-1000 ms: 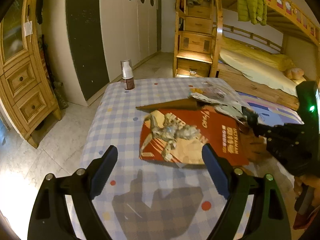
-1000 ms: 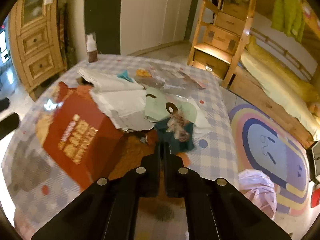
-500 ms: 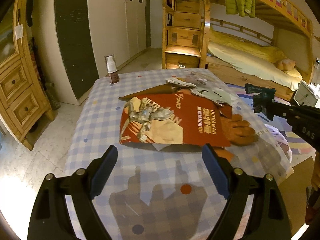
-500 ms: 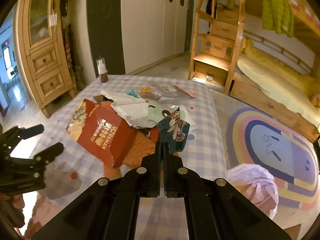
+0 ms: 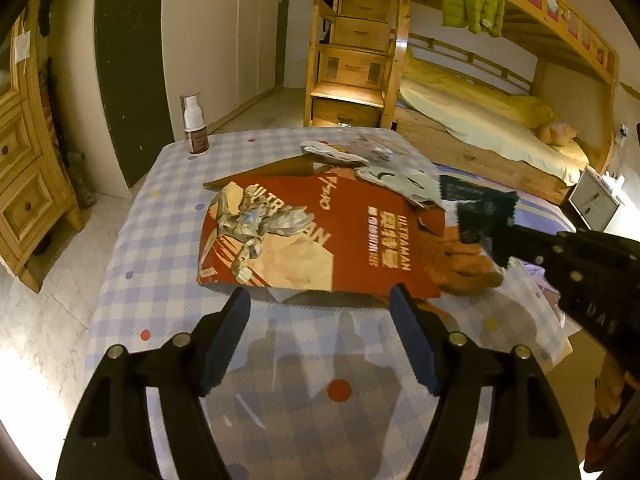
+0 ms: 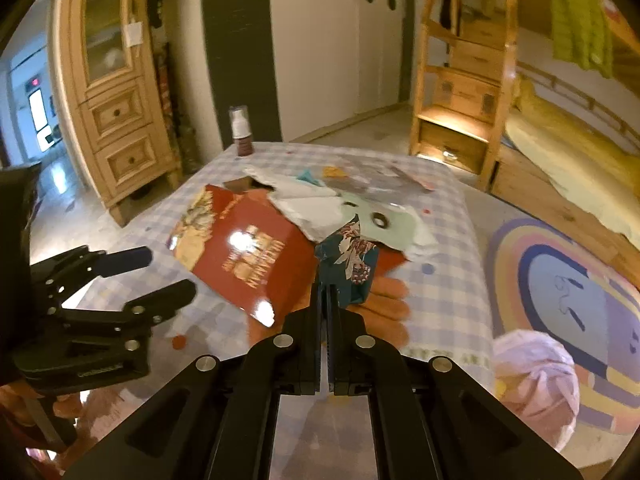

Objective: Collect trash
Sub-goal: 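Grasp the red Ultraman box with the left tool, then carry the green packet in the right tool while the left carries the red box, drop both into the bag, then move both open tools back over the table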

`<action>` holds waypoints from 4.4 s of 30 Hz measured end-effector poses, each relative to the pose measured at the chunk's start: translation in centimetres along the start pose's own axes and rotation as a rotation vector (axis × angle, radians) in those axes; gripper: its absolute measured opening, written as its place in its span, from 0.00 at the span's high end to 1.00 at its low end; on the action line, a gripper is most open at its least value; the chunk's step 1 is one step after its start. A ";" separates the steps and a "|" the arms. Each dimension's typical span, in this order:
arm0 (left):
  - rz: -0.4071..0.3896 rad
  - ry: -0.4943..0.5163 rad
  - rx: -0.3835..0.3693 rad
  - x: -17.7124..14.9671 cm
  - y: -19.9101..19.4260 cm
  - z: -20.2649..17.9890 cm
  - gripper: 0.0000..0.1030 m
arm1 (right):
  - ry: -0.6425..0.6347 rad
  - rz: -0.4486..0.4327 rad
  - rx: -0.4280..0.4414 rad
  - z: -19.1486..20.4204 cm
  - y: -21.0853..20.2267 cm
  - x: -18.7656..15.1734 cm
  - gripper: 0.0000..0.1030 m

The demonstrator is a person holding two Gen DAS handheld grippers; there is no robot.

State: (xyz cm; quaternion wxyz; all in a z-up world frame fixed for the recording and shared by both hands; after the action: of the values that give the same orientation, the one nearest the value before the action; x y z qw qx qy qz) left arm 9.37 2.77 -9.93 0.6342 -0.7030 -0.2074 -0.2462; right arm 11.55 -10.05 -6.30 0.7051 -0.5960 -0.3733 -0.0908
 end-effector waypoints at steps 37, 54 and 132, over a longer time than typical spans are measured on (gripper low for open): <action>-0.012 -0.194 -0.292 3.6 1.7 1.2 0.83 | -0.010 0.098 0.065 2.1 4.3 -0.1 0.98; -0.168 -0.018 -0.238 4.7 -2.9 -0.6 1.00 | 0.043 -0.035 0.025 0.1 -0.4 0.5 0.98; -0.095 0.244 -0.172 1.5 -3.8 -12.8 0.50 | 0.396 -0.096 -0.102 -12.1 -11.0 -8.5 0.58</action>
State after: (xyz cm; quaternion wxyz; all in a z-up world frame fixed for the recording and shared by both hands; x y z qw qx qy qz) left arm 7.20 -9.59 -5.01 0.5797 -0.7091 -0.1399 -0.3763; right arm 4.35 -26.71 -3.32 0.7285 -0.5830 -0.2502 -0.2584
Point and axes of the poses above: each gripper's, at about its wrist camera, not at the fingertips, and y roughly the way its jaws point, z to its left, x to its top, the point moved 3 cm from there along y, roughly the way its jaws point, and after that the axes turned 8 degrees about z, right-handed, at the moved point
